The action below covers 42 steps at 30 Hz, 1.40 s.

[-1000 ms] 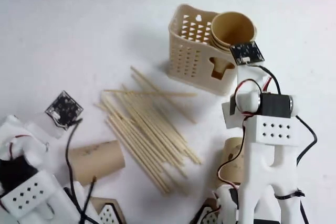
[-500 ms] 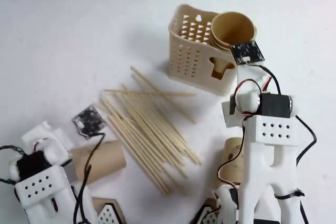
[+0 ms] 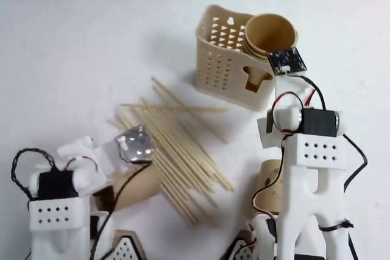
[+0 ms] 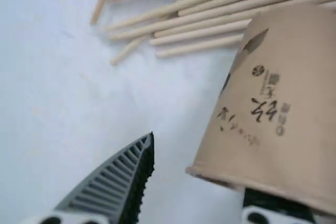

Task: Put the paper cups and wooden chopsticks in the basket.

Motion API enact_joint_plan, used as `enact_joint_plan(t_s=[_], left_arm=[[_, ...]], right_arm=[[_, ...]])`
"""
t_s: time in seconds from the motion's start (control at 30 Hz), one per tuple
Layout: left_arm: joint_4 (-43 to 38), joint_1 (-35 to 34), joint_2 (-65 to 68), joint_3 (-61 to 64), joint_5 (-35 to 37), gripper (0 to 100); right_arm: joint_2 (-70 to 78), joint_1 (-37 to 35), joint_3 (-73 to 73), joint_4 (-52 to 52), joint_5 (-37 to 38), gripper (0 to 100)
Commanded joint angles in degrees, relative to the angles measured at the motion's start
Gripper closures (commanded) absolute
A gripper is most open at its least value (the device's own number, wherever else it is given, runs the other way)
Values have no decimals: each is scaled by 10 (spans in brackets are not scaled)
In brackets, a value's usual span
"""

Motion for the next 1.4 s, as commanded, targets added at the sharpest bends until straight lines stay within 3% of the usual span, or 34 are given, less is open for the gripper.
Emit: enact_joint_plan(t_s=[0.0,0.2,0.43,0.73,1.13,1.23,1.37], left_arm=[[16,108,0,-39,91,725],[5,223,0,-38,172,725],[-58,252,0,-35,245,732],[-137,253,0,40,242,980],[-10,254,3,-181,246,978],[-9,254,4,-226,249,978],[-40,254,4,-271,312,978]], right_arm=[[-13,6,5,-7,-4,850],[-15,6,18,-7,-2,850],[-15,7,17,-7,-2,851],[-15,7,17,-7,-2,853],[-15,47,17,-21,-4,854],[-15,51,17,-22,-4,854],[-15,51,18,-23,-4,854]])
